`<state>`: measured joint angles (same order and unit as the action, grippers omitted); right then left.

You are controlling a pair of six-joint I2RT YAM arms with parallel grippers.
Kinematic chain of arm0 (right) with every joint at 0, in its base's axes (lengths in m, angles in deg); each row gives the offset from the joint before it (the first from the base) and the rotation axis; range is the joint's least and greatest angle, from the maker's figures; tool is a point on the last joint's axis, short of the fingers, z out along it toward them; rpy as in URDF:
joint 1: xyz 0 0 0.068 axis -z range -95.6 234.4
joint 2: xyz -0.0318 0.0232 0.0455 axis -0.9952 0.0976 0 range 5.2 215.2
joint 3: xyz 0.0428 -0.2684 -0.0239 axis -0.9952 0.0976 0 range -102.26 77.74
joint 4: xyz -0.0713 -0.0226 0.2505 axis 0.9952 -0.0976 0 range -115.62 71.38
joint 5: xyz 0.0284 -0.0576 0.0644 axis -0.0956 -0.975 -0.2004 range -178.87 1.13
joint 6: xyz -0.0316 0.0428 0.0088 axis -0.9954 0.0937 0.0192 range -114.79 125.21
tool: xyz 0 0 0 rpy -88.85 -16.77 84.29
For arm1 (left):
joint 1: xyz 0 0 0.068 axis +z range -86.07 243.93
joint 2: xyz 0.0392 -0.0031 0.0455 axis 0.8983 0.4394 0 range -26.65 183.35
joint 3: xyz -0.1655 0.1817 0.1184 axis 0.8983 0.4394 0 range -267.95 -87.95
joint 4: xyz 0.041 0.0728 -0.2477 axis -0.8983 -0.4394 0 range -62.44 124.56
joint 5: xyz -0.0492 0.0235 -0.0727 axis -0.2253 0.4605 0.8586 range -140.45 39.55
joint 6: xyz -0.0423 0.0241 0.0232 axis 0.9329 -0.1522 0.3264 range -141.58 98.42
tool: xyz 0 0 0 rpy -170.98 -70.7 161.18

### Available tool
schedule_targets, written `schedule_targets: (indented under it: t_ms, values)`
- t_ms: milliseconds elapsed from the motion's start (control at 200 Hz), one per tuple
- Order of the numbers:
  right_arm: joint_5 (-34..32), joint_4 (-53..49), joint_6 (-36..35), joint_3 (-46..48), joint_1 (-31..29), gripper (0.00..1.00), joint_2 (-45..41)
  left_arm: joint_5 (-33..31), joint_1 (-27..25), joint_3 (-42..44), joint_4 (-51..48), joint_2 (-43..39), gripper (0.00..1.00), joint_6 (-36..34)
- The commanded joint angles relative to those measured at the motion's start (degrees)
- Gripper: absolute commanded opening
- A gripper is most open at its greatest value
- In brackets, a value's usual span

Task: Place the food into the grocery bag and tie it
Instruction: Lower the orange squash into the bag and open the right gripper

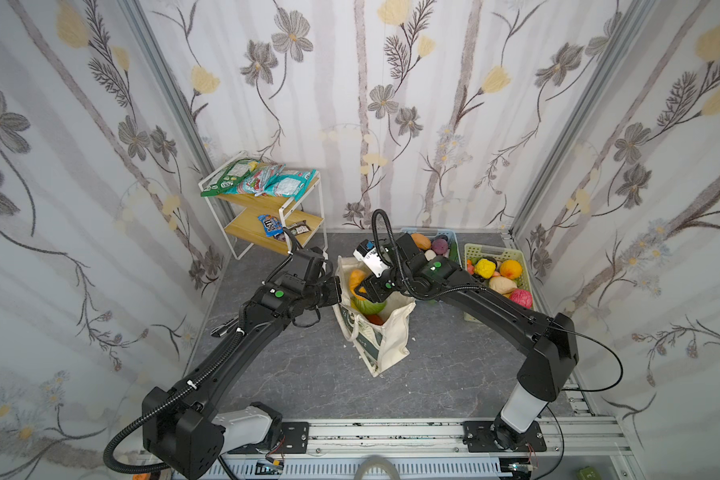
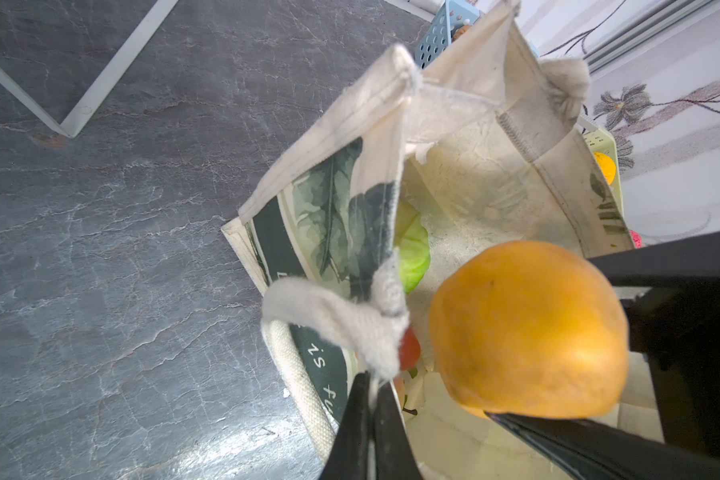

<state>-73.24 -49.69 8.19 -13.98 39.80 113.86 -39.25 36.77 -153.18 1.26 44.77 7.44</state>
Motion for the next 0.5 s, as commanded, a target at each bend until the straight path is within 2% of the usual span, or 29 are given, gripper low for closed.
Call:
schedule_targets:
  t_ms: [0, 495]
  values:
    - [-0.6, 1.09, 0.65, 0.71, -0.05, 0.54, 0.88, 0.4, 0.0, -0.42, 0.05, 0.21, 0.0, 0.24]
    - [-0.15, 3.45, 1.56, 3.02, -0.14, 0.54, 3.04, 0.21, -0.09, 0.5, 0.25, -0.38, 0.0, 0.58]
